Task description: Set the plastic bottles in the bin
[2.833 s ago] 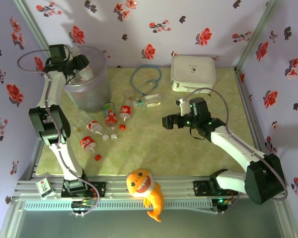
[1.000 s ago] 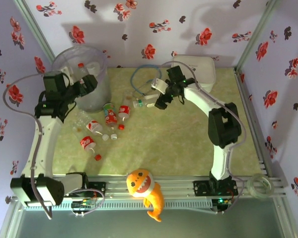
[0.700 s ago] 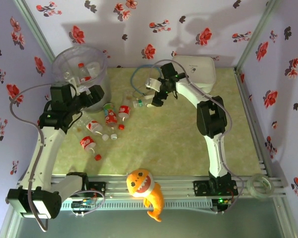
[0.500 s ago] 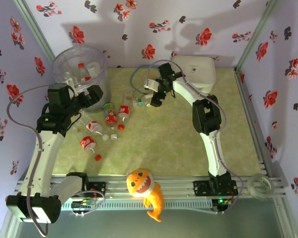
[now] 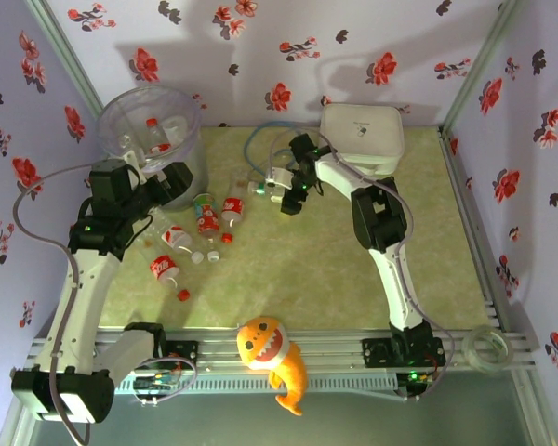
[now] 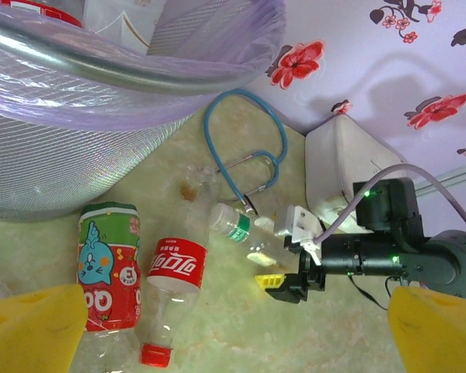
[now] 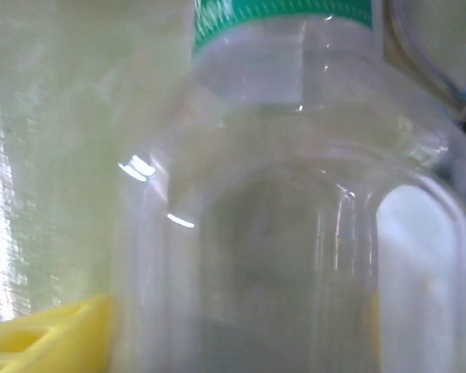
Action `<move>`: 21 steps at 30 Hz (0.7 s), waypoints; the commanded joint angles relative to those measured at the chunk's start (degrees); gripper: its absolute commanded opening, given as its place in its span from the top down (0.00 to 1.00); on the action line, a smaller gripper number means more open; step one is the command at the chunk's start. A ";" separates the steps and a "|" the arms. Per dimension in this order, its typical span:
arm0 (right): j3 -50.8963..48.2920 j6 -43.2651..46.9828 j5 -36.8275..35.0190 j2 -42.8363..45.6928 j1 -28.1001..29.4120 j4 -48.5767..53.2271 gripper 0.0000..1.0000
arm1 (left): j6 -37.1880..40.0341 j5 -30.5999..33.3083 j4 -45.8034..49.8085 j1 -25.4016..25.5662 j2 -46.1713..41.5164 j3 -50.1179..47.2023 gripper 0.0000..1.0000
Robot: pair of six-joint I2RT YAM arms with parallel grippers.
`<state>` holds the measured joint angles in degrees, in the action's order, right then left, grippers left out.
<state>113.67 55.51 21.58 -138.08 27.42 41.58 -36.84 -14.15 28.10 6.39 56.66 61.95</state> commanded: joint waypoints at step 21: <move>-33.71 -15.26 -0.41 28.53 0.54 -21.26 0.49 | -5.94 -1.70 -8.13 6.79 1.84 -2.03 0.00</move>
<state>83.61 45.17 20.38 -114.06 27.77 25.02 -40.05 -14.61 24.69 11.42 57.71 61.30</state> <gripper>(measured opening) 0.579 0.997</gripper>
